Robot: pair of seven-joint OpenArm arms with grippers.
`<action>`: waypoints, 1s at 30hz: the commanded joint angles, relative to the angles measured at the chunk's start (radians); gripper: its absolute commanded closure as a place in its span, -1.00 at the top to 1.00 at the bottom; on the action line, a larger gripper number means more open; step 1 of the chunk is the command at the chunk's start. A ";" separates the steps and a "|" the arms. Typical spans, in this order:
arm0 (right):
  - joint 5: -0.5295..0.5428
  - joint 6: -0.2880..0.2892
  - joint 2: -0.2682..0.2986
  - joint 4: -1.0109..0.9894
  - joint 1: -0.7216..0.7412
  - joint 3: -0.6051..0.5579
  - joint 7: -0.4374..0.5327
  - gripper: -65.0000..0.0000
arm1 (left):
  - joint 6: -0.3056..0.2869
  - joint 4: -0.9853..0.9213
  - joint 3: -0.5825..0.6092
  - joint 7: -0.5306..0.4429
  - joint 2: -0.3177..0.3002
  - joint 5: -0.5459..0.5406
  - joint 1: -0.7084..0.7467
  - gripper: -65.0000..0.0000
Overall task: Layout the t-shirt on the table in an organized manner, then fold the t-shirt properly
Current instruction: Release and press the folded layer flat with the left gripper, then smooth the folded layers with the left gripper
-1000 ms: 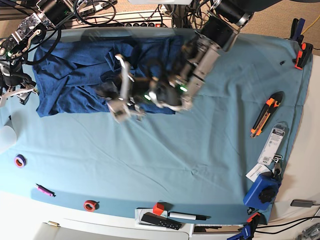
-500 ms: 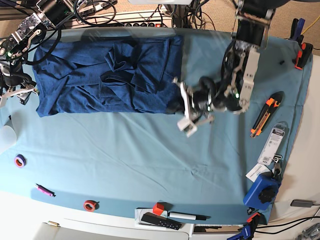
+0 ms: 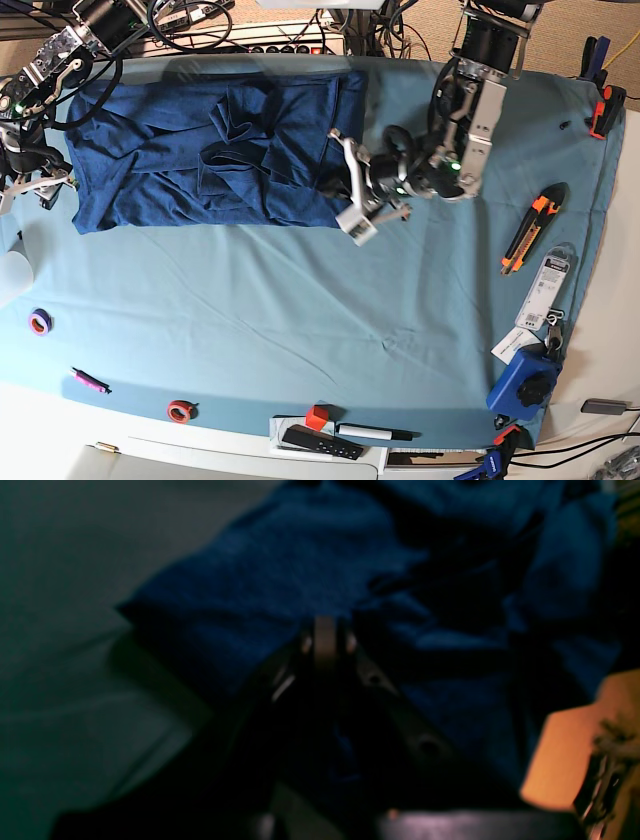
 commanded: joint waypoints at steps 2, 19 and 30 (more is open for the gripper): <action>0.006 -0.001 0.019 0.013 0.011 0.002 0.026 0.01 | 0.016 0.018 0.034 -0.039 0.006 -0.008 -0.016 -1.00; 0.006 -0.001 0.019 0.013 0.011 0.002 0.027 0.01 | -0.129 0.018 0.131 0.060 0.006 -0.305 -0.016 -1.00; 0.006 0.000 0.019 0.013 0.011 0.002 0.027 0.01 | -0.160 0.018 0.131 0.070 0.047 -0.377 0.032 -1.00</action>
